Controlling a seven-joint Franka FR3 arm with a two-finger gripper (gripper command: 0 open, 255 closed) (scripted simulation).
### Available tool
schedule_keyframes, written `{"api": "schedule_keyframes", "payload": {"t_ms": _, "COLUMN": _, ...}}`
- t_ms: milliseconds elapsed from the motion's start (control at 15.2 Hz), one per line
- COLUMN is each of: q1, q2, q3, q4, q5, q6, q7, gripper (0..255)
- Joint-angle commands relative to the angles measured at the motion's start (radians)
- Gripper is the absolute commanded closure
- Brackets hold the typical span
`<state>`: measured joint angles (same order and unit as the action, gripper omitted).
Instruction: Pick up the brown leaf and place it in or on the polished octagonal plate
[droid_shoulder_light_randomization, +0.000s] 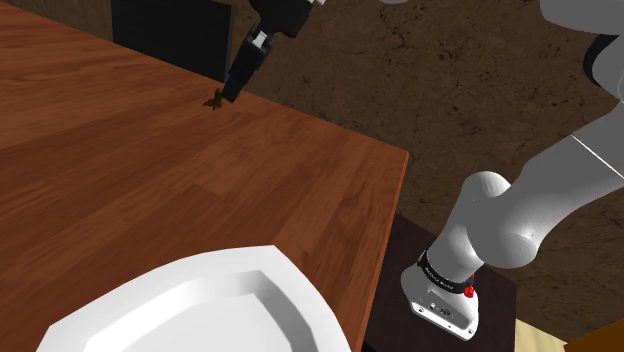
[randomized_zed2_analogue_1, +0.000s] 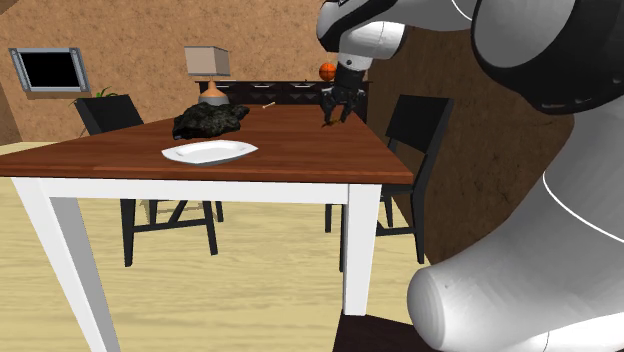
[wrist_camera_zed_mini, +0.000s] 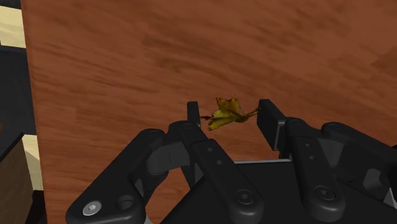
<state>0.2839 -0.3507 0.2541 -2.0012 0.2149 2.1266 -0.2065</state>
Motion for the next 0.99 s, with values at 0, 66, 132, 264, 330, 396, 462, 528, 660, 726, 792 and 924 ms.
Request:
{"api": "schedule_keyframes", "payload": {"t_ms": 0, "q1": -0.002, "q2": 0.005, "q3": -0.003, "q4": 0.033, "q5": -0.003, "q6": -0.028, "q7": 0.001, "gripper": 255}}
{"api": "schedule_keyframes", "payload": {"t_ms": 66, "q1": -0.003, "q2": 0.007, "q3": -0.004, "q4": 0.048, "q5": -0.005, "q6": -0.042, "q7": 0.004, "gripper": 255}}
{"api": "schedule_keyframes", "payload": {"t_ms": 132, "q1": -0.004, "q2": 0.010, "q3": -0.004, "q4": 0.064, "q5": -0.007, "q6": -0.055, "q7": 0.006, "gripper": 255}}
{"api": "schedule_keyframes", "payload": {"t_ms": 264, "q1": -0.006, "q2": 0.016, "q3": -0.005, "q4": 0.097, "q5": -0.011, "q6": -0.081, "q7": 0.010, "gripper": 255}}
{"api": "schedule_keyframes", "payload": {"t_ms": 330, "q1": -0.006, "q2": 0.020, "q3": -0.005, "q4": 0.114, "q5": -0.013, "q6": -0.095, "q7": 0.012, "gripper": 255}}
{"api": "schedule_keyframes", "payload": {"t_ms": 396, "q1": -0.007, "q2": 0.022, "q3": -0.005, "q4": 0.126, "q5": -0.014, "q6": -0.104, "q7": 0.014, "gripper": 255}}
{"api": "schedule_keyframes", "payload": {"t_ms": 462, "q1": 0.000, "q2": 0.009, "q3": 0.010, "q4": 0.116, "q5": -0.016, "q6": -0.104, "q7": 0.036, "gripper": 255}}
{"api": "schedule_keyframes", "payload": {"t_ms": 528, "q1": 0.006, "q2": -0.004, "q3": 0.025, "q4": 0.107, "q5": -0.018, "q6": -0.104, "q7": 0.058, "gripper": 255}}
{"api": "schedule_keyframes", "payload": {"t_ms": 660, "q1": 0.018, "q2": -0.027, "q3": 0.056, "q4": 0.094, "q5": -0.021, "q6": -0.106, "q7": 0.103, "gripper": 255}}
{"api": "schedule_keyframes", "payload": {"t_ms": 726, "q1": 0.024, "q2": -0.037, "q3": 0.072, "q4": 0.089, "q5": -0.023, "q6": -0.107, "q7": 0.126, "gripper": 255}}
{"api": "schedule_keyframes", "payload": {"t_ms": 792, "q1": 0.029, "q2": -0.047, "q3": 0.089, "q4": 0.085, "q5": -0.025, "q6": -0.109, "q7": 0.149, "gripper": 255}}
{"api": "schedule_keyframes", "payload": {"t_ms": 924, "q1": 0.040, "q2": -0.062, "q3": 0.123, "q4": 0.081, "q5": -0.028, "q6": -0.113, "q7": 0.196, "gripper": 255}}
